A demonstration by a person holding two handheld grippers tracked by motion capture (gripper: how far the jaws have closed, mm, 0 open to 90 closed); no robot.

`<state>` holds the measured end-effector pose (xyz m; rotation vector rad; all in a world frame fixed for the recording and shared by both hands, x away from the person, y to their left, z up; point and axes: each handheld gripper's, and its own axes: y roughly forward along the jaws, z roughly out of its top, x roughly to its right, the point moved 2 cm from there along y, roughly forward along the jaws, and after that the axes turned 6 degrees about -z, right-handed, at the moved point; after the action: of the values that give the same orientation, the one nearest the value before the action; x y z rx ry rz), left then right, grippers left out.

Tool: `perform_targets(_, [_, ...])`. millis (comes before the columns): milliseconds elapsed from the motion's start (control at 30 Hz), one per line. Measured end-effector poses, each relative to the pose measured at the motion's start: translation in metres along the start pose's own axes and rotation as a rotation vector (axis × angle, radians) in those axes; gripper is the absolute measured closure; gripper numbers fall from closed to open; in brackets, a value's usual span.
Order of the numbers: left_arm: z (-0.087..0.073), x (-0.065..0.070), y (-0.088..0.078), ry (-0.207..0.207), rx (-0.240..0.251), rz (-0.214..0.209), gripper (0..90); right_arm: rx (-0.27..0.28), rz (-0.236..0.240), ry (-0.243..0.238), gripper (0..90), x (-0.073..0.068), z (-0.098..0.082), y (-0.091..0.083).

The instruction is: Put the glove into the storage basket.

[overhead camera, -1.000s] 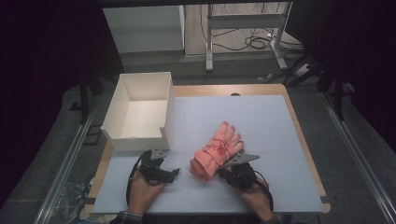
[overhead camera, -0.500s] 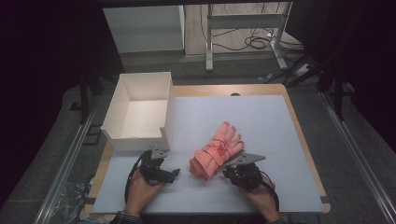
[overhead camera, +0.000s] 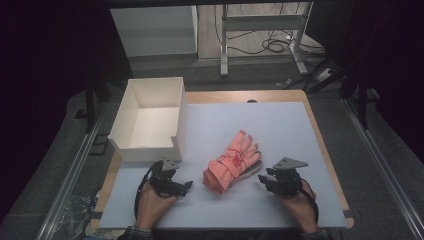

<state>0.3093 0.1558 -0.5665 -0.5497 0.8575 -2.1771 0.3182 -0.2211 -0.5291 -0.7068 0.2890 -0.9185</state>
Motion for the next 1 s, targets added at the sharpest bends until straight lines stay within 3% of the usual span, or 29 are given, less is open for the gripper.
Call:
perform_targets(200, [0.0, 0.0, 0.0, -0.003, 0.003, -0.001, 0.0, -0.002, -0.055, 0.026, 46.4, 0.022, -0.006, -0.002])
perform_targets(467, [0.0, 0.0, 0.0, -0.003, 0.004, -0.003, 0.1, -0.021, -0.165, 0.064, 32.0, 0.057, -0.017, -0.004])
perform_targets(633, [0.001, 0.0, -0.001, -0.001, -0.009, -0.008, 0.5, -0.024, -0.191, 0.068, 25.8, 0.064, -0.022, -0.001])
perform_targets(733, [0.002, 0.001, -0.002, -0.013, -0.008, -0.025, 0.6, -0.025, -0.177, 0.086, 24.3, 0.066, -0.023, 0.0])
perform_targets(767, [0.004, 0.002, -0.003, -0.031, -0.001, -0.05, 0.6, -0.028, -0.178, 0.077, 23.9, 0.066, -0.023, 0.0])
perform_targets(1000, [0.01, 0.01, -0.008, -0.032, 0.012, -0.089, 0.1, -0.033, -0.168, 0.068, 18.5, 0.065, -0.023, 0.001])
